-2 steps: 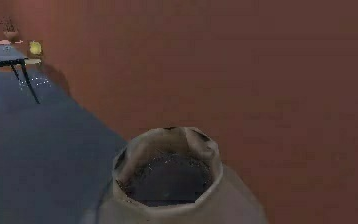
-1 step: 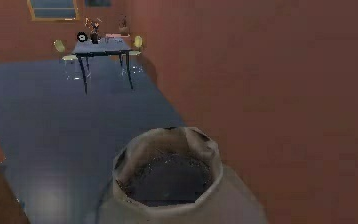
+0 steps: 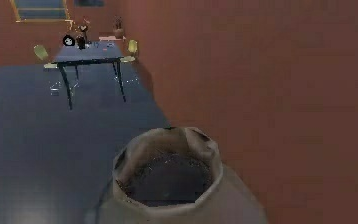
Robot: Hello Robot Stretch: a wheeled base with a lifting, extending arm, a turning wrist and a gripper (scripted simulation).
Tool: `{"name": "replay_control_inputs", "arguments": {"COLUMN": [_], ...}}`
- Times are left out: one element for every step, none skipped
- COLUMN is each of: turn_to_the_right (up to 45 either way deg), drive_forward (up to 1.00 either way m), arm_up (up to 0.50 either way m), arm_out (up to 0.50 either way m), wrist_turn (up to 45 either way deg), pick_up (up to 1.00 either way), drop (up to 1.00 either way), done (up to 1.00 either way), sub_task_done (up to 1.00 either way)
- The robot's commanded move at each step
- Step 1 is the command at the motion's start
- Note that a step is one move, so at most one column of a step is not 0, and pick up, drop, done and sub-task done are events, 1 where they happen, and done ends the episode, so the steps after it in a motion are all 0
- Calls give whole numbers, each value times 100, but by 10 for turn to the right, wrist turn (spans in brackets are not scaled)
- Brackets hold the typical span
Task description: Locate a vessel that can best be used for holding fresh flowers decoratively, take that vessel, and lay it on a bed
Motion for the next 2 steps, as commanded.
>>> {"name": "replay_control_inputs", "arguments": {"turn_to_the_right": [-420, 0], "drive_forward": [0, 100], "arm_up": [0, 0], "arm_out": [0, 0], "wrist_turn": [0, 0], "pick_up": [0, 0], "drop": [0, 0], "done": [0, 0], "sub_task_done": [0, 0]}}
